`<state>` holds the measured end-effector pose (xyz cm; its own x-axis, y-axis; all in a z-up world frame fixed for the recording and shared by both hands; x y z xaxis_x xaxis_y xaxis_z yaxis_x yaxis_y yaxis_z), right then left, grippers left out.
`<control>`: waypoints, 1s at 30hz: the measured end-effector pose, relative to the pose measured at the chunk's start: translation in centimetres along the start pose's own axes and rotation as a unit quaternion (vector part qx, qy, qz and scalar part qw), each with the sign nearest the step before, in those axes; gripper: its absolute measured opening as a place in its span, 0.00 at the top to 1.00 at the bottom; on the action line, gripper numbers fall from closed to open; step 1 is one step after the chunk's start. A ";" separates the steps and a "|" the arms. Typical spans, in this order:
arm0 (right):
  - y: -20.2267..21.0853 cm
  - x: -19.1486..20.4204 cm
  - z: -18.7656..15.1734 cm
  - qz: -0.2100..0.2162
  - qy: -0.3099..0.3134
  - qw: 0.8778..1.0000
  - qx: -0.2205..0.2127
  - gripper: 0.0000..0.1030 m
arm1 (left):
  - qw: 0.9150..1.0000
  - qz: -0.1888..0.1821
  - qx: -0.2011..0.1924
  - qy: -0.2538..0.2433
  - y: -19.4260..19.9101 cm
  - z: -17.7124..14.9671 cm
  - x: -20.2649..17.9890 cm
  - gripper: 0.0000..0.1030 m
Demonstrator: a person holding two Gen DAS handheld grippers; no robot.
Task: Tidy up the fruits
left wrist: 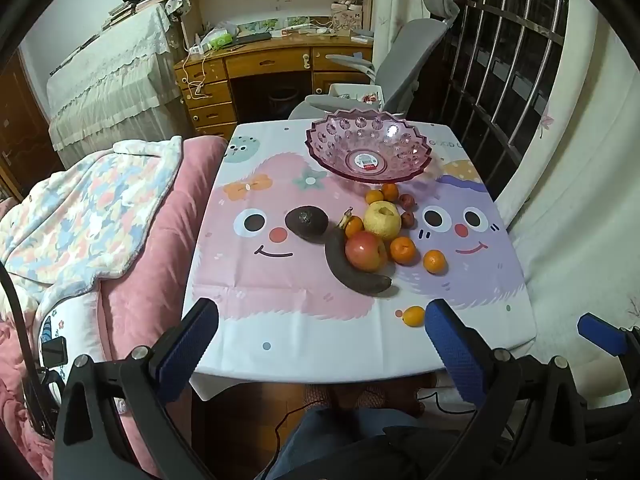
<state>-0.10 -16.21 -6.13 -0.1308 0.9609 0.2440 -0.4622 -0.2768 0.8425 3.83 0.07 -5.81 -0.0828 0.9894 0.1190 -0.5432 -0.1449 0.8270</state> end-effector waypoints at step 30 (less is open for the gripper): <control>-0.4 -0.2 0.8 -0.003 -0.001 1.000 -0.006 0.00 | 1.000 -0.001 -0.009 -0.002 -0.1 1.4 0.1 0.01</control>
<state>0.79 -16.32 -6.13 -0.1255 0.9625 0.2406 -0.4733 -0.2713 0.8381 5.01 0.20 -5.14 -0.0771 0.9898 0.1194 -0.5585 -0.1421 0.8173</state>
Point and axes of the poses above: each gripper's, at about its wrist camera, not at the fingertips, and y roughly against the way its jaws point, x to its left, z to its top, the point moved 7 cm from there along -y, roughly the way its jaws point, and after that the axes turned 8 degrees about z, right-handed, at the moved point
